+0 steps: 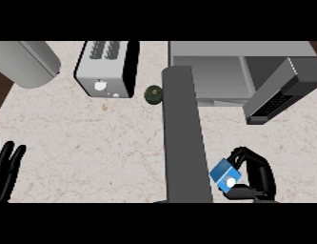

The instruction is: Pick up the milk, place it into the microwave and close the microwave

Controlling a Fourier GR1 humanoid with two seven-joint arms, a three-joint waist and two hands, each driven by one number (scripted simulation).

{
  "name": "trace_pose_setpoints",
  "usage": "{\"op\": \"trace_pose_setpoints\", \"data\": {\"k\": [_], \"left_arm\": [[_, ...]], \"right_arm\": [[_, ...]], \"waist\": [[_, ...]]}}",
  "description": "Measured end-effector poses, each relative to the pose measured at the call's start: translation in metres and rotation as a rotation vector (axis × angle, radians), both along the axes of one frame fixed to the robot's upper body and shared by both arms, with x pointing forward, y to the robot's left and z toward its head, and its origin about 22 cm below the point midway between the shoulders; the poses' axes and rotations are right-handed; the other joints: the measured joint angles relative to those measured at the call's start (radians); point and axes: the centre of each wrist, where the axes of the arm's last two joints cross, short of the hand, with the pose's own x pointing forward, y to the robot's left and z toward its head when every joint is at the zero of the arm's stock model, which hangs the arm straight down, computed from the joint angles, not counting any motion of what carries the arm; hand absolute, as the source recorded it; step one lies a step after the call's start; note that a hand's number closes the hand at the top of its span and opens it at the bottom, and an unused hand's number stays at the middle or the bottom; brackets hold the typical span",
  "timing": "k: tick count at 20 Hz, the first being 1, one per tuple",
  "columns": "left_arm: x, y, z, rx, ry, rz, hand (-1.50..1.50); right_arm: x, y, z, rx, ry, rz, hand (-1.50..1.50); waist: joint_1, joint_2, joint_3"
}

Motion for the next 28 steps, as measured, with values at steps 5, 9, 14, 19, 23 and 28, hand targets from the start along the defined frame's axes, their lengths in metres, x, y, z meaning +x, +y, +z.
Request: {"op": "trace_pose_setpoints", "data": {"k": [5,9,14,19,23,28], "left_arm": [[0.004,0.006,-0.006,-0.005,0.001,0.002,-1.5],[0.003,0.008,-0.006,-0.006,0.015,0.005,-1.5],[0.005,0.014,-0.004,0.006,0.016,-0.001,-1.5],[0.011,0.017,-0.011,0.006,0.012,-0.017,-1.5],[0.012,0.017,-0.011,0.0,0.01,-0.019,-1.5],[0.016,0.014,-0.015,-0.003,0.012,-0.047,-1.5]], "right_arm": [[0.03,0.029,0.029,-0.056,-0.029,-0.006,1.5],[0.06,0.047,0.05,-0.119,-0.02,-0.039,1.5],[0.107,0.056,0.07,-0.214,0.023,-0.113,1.5],[0.146,0.05,0.085,-0.293,0.053,-0.175,1.5],[0.172,0.036,0.1,-0.351,0.076,-0.226,1.5],[0.19,0.022,0.114,-0.409,0.09,-0.338,1.5]], "waist": [[0.002,0.001,0.001],[0.005,0.002,0.001],[0.014,0.005,0.001],[0.02,0.008,0.002],[0.033,0.013,0.002],[0.055,0.023,0.003]]}}
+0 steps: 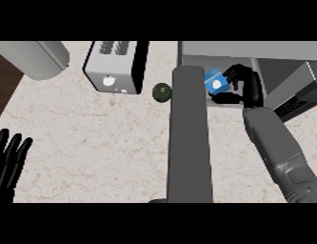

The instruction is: Pick up the milk, place it into the microwave and close the microwave

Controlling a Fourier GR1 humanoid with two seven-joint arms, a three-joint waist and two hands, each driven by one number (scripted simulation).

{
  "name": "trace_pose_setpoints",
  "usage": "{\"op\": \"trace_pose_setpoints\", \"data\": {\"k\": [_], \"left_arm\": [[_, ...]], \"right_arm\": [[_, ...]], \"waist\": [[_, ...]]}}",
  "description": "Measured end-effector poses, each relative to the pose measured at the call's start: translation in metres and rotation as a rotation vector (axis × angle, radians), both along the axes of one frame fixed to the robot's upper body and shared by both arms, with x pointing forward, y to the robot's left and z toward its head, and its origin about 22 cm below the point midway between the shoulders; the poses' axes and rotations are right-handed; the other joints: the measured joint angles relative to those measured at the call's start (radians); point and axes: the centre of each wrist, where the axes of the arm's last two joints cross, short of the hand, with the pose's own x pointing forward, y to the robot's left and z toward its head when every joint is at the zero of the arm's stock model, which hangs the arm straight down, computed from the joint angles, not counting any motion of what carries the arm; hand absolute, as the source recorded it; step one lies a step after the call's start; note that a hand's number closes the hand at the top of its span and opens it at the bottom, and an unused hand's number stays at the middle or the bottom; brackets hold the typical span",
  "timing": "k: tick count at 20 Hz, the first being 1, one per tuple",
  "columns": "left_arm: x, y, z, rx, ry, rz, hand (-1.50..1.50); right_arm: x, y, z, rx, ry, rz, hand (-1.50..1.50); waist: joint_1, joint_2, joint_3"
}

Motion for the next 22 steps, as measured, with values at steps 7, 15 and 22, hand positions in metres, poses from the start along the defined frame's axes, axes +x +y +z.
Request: {"op": "trace_pose_setpoints", "data": {"k": [7,15,22], "left_arm": [[0.001,0.005,0.004,0.025,-0.006,-0.011,-1.5],[0.003,0.001,0.005,0.056,0.001,-0.011,-1.5],[0.003,-0.003,0.003,0.079,0.001,-0.018,-1.5]], "right_arm": [[0.014,-0.015,0.019,-0.148,-0.083,-0.187,-1.5],[0.022,-0.003,0.025,-0.305,-0.035,-0.109,-1.5],[0.023,0.017,0.024,-0.312,0.004,-0.044,-1.5]], "waist": [[0.03,0.013,0.001],[0.046,0.019,0.001],[0.046,0.018,0.001]]}}
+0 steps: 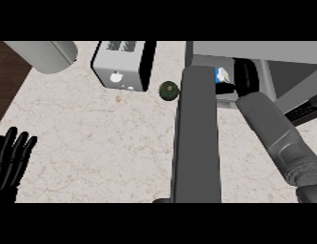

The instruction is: Pick up the milk, place it into the microwave and close the microwave

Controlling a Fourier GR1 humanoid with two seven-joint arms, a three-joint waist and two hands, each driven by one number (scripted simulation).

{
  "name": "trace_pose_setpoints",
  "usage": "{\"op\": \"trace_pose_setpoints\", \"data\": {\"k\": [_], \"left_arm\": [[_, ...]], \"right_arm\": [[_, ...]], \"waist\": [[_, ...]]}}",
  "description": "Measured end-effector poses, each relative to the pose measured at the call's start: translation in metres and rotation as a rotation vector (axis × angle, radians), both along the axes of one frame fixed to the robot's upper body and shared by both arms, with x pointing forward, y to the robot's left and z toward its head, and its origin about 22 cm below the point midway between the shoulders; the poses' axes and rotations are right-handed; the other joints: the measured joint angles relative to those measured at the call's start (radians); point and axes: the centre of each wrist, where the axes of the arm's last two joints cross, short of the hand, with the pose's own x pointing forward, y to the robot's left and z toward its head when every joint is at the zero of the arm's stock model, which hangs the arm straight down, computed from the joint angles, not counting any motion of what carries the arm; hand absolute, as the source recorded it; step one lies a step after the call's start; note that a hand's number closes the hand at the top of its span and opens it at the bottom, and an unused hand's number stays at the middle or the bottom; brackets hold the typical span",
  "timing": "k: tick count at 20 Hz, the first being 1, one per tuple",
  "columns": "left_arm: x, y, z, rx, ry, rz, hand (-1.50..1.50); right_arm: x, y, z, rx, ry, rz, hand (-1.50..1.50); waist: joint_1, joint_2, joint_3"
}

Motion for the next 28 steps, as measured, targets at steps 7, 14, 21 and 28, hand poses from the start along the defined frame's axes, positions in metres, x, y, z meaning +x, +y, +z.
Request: {"op": "trace_pose_setpoints", "data": {"k": [7,14,21,28], "left_arm": [[-0.002,0.0,-0.004,0.014,0.001,0.0,-1.5],[-0.007,-0.006,-0.006,0.021,0.006,-0.005,-1.5],[-0.009,-0.007,-0.005,0.023,0.004,-0.005,-1.5],[-0.013,-0.014,-0.006,0.019,0.004,0.005,-1.5]], "right_arm": [[0.002,0.004,0.003,0.038,-0.024,-0.031,-1.5],[0.006,-0.01,0.013,0.067,-0.069,-0.086,-1.5],[0.005,-0.033,0.015,0.072,-0.119,-0.118,-1.5],[0.001,-0.053,0.014,0.139,-0.128,-0.092,-1.5]], "waist": [[-0.01,-0.004,-0.001],[-0.016,-0.006,0.0],[-0.029,-0.01,-0.001],[-0.038,-0.015,-0.001]]}}
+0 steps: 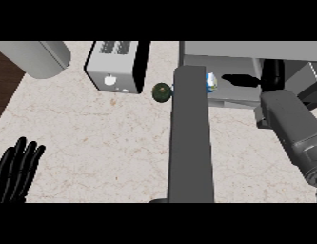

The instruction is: Pick up the milk, place it into the microwave and close the microwave

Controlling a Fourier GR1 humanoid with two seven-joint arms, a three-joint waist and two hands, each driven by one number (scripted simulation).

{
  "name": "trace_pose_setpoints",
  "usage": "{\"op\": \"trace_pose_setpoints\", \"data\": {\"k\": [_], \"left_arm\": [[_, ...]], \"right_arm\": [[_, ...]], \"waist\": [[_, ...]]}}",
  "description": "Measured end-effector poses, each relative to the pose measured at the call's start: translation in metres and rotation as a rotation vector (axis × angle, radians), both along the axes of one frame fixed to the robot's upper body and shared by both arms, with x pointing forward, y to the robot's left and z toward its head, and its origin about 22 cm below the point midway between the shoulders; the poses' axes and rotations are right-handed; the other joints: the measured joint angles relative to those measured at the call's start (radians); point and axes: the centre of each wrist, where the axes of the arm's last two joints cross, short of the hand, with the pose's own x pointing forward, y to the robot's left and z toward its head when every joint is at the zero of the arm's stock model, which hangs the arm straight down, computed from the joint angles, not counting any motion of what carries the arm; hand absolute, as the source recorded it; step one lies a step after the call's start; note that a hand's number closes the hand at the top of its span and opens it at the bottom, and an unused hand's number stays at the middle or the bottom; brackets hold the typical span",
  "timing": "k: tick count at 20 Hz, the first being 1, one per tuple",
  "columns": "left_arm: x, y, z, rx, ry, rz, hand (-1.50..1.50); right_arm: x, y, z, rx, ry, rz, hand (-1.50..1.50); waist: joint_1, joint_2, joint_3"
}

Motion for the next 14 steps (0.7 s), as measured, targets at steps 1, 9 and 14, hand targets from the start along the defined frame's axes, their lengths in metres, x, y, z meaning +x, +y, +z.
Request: {"op": "trace_pose_setpoints", "data": {"k": [1,9,14], "left_arm": [[-0.003,0.001,0.001,0.001,0.001,0.0,-1.5],[-0.005,-0.007,-0.002,-0.003,0.01,0.008,-1.5],[-0.006,-0.006,-0.004,-0.016,0.023,-0.002,-1.5]], "right_arm": [[-0.002,-0.007,-0.002,0.014,0.003,0.015,-1.5],[-0.006,-0.01,-0.008,0.154,0.007,0.129,-1.5],[-0.014,-0.006,-0.023,0.216,0.022,0.188,-1.5]], "waist": [[0.0,-0.001,0.0],[-0.011,-0.011,-0.005],[-0.021,-0.019,-0.009]]}}
